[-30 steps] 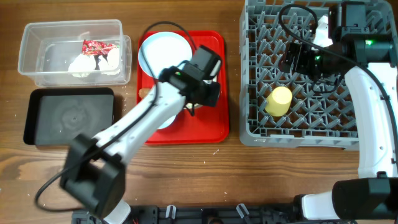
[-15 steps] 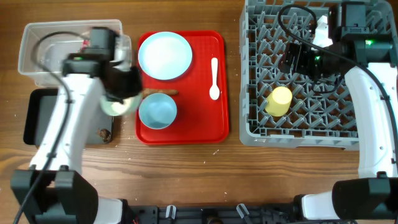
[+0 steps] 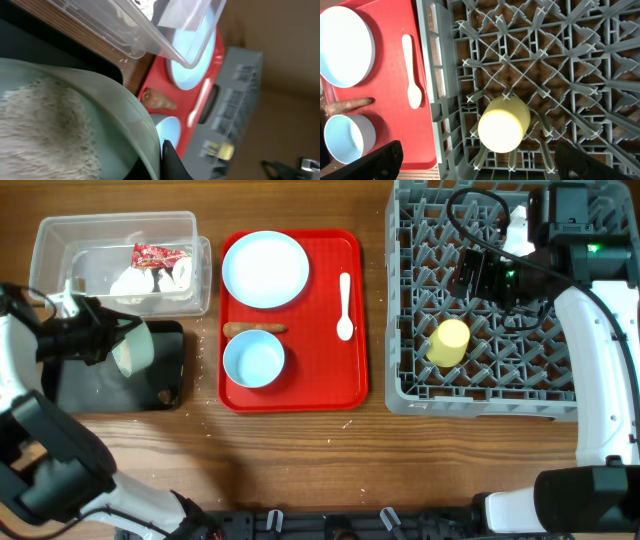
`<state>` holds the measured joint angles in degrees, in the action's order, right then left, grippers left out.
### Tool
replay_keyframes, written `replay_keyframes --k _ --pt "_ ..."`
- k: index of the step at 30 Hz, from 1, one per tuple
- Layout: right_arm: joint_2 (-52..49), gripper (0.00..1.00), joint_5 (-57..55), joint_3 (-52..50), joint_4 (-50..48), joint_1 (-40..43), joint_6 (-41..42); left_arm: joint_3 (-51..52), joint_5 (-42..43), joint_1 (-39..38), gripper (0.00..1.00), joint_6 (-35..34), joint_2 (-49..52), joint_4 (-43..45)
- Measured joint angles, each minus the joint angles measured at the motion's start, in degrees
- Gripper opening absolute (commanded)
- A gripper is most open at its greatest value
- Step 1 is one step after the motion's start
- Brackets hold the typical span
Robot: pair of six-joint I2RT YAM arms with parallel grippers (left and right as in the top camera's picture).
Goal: Sort waste into correct bins and load items into the dishwasher rack
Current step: 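Pour the rice onto the black tray by tipping the bowl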
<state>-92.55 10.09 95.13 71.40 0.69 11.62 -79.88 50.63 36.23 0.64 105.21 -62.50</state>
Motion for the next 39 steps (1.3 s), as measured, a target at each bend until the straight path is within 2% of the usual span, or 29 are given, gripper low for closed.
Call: replay_keyframes --k 2,3,10,19,31,39 --pt "0.00 0.98 0.00 0.00 0.44 0.00 -0.02 0.00 3.08 1.46 0.04 0.37 1.53 -0.20" --pt "0.00 0.98 0.00 0.00 0.55 0.00 -0.02 0.00 7.80 3.98 0.04 0.63 3.63 -0.33" --pt "0.00 0.98 0.00 0.00 1.16 0.00 -0.20 0.00 20.06 12.17 0.04 0.81 8.22 -0.24" --pt "0.00 0.98 0.00 0.00 1.36 0.00 -0.20 0.00 34.67 13.29 0.04 -0.07 8.92 -0.26" --pt "0.00 0.98 0.00 0.00 1.53 0.00 -0.20 0.00 37.81 13.29 0.04 -6.80 8.92 -4.00" --pt "0.00 0.98 0.00 0.00 1.46 0.00 -0.22 0.00 37.83 13.29 0.04 -4.61 8.92 -4.57"
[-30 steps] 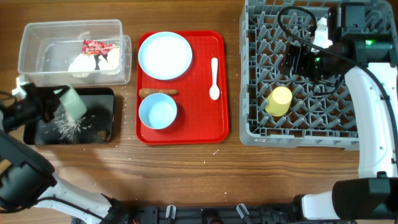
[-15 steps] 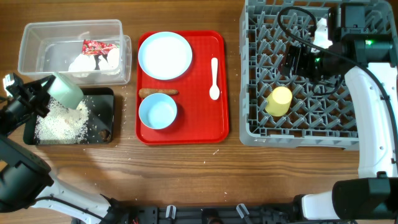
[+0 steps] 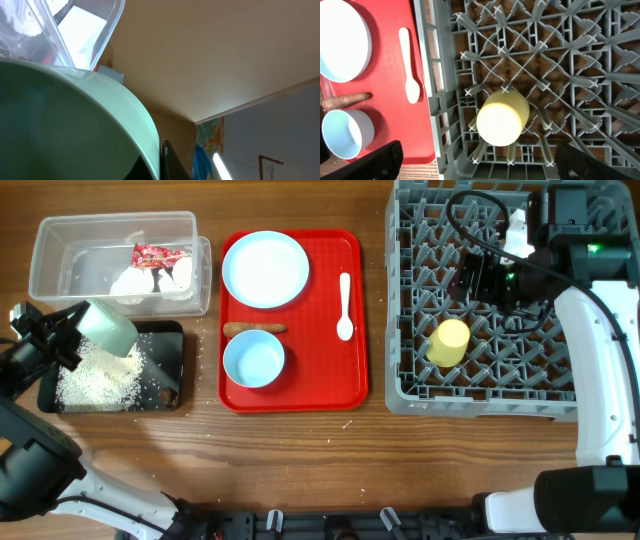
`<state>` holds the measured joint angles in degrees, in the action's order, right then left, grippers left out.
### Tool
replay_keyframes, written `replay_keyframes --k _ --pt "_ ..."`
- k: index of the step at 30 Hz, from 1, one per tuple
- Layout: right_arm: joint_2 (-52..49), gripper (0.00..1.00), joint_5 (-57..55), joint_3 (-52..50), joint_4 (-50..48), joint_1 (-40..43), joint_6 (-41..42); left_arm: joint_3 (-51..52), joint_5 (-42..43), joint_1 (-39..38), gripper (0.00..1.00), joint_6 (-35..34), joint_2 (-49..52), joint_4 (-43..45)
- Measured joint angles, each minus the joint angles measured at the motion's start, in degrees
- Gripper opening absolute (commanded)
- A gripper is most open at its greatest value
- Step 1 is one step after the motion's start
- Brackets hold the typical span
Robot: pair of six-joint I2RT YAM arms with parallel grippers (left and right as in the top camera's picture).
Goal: Sort waste into correct bins and load items into the dishwasher rack
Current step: 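Pour the rice onto the black tray by tipping the bowl, then return the empty bowl to the red tray and release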
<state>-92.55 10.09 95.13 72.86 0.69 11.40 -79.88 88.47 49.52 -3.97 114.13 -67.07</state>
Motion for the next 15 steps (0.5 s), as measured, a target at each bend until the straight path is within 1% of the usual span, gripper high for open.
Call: replay_keyframes --k 4,8,11,13,15 --pt "0.00 0.98 0.00 0.00 -0.02 0.00 0.00 0.00 -0.26 -0.17 0.04 3.50 -1.25 -0.48" --pt "0.00 0.98 0.00 0.00 -0.02 0.00 0.00 0.00 -5.88 -2.97 0.04 5.55 -10.23 -0.90" --pt "0.00 0.98 0.00 0.00 -0.04 0.00 0.00 -0.02 -12.98 -9.75 0.04 6.21 -19.82 -0.35" --pt "0.00 0.98 0.00 0.00 -0.11 0.00 0.02 -0.02 -19.23 -17.16 0.04 6.45 -24.87 1.51" --pt "0.00 0.98 0.00 0.00 -0.15 0.00 0.02 -0.02 -24.98 -24.65 0.04 6.56 -27.26 3.30"
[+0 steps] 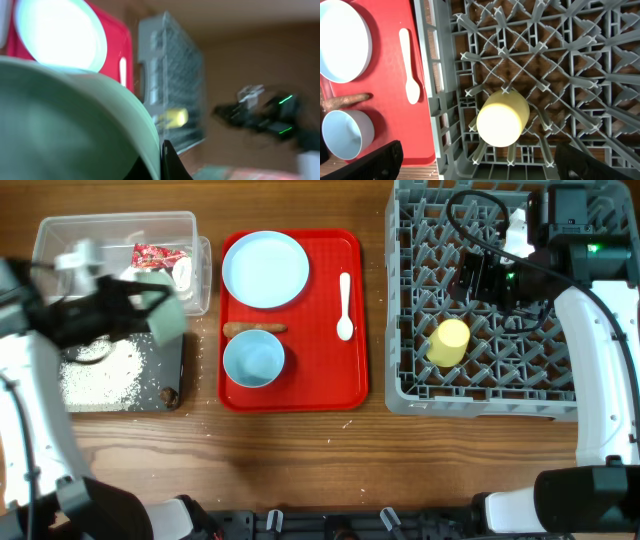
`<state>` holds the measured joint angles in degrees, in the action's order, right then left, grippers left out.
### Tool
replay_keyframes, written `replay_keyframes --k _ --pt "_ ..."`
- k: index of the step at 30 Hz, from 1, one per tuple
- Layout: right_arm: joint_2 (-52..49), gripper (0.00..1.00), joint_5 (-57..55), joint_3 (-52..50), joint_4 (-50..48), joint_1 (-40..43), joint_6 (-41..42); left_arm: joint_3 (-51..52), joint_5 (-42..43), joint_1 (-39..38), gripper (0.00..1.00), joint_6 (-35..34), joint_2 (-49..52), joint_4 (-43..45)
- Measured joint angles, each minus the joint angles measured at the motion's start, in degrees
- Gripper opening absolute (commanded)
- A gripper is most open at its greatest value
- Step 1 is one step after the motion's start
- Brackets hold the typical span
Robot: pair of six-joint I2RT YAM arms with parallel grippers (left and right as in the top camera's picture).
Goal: Sort waste into correct bins and load items into the dishwasher rack
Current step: 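Return the empty bowl to the red tray and release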
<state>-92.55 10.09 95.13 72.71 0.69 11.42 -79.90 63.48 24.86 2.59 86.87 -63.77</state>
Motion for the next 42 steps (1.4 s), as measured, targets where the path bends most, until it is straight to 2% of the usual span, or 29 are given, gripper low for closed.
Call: replay_keyframes --k 6,8,12,15,19,22,26,32,36,42 --pt "0.00 0.98 0.00 0.00 -0.07 0.00 0.00 -0.04 -21.24 -26.60 0.04 -3.37 0.85 7.52" --pt "0.00 0.98 0.00 0.00 -0.09 0.00 -0.02 -0.04 -34.32 -38.84 0.04 -5.62 3.32 11.89" --pt "0.00 0.98 0.00 0.00 -0.09 0.00 -0.02 -0.04 -49.31 -54.10 0.04 -7.19 8.96 17.18" --pt "0.00 0.98 0.00 0.00 -0.09 0.00 -0.02 -0.04 -57.02 -61.61 0.04 -7.45 15.93 20.22" --pt "0.00 0.99 0.00 0.00 -0.07 0.00 -0.02 -0.07 -62.20 -65.26 0.06 -7.45 22.84 21.59" --pt "0.00 0.98 0.00 0.00 -0.07 0.00 -0.02 -0.04 -63.14 -65.53 0.23 -7.54 24.28 21.57" --pt "0.00 0.99 0.00 0.00 -0.07 0.00 -0.02 -0.04 -63.69 -65.53 0.27 -7.82 24.57 21.51" --pt "0.00 0.99 0.00 0.00 -0.17 0.00 -0.02 -0.07 -63.80 -65.37 0.45 -10.40 24.44 19.93" --pt "0.00 0.99 0.00 0.00 -0.31 0.00 -0.02 -0.11 -63.89 -63.32 0.54 -14.88 20.28 16.57" --pt "0.00 0.99 0.48 0.00 -1.31 0.00 -0.02 -1.29 -64.08 -55.93 0.56 -22.60 12.00 9.27"
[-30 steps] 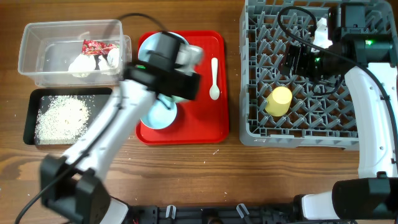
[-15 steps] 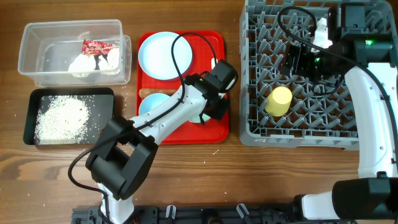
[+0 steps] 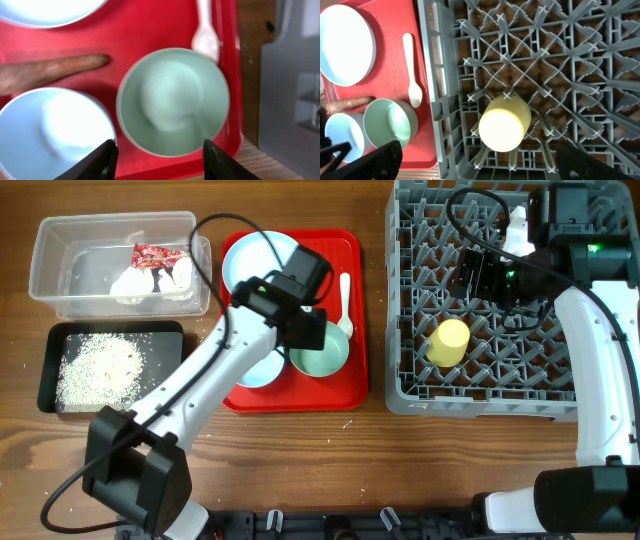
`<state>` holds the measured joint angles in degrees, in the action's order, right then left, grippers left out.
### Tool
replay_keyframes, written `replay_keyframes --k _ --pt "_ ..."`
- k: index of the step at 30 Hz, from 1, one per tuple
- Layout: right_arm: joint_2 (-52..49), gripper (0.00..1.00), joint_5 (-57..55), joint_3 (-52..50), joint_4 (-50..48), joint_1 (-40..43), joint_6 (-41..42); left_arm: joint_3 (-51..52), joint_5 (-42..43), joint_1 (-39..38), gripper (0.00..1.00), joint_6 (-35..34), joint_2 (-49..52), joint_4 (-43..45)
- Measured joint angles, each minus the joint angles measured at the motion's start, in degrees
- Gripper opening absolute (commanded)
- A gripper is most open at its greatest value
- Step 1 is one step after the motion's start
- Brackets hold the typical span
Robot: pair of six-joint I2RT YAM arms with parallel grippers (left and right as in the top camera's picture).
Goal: Sort waste into correct bins and load items into the dishwasher rack
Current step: 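Return the empty bowl to the red tray and release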
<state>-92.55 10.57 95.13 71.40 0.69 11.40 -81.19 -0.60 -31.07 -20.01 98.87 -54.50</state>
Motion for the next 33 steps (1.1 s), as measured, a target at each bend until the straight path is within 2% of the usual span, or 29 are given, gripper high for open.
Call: replay_keyframes --k 10,19,25,33 --pt "0.00 1.00 0.59 0.00 -1.57 0.00 0.22 0.00 -2.91 5.40 0.57 -9.27 0.04 -0.90" --pt "0.00 1.00 0.61 0.00 -1.70 0.00 1.38 0.00 -4.72 6.56 0.54 -14.12 7.08 2.27" --pt "0.00 1.00 0.61 0.00 -1.95 0.00 1.40 0.00 -5.35 7.19 0.54 -16.41 7.43 2.71" --pt "0.00 1.00 0.61 0.00 -1.99 0.00 1.40 0.00 -6.47 7.19 0.61 -18.91 7.43 2.69"
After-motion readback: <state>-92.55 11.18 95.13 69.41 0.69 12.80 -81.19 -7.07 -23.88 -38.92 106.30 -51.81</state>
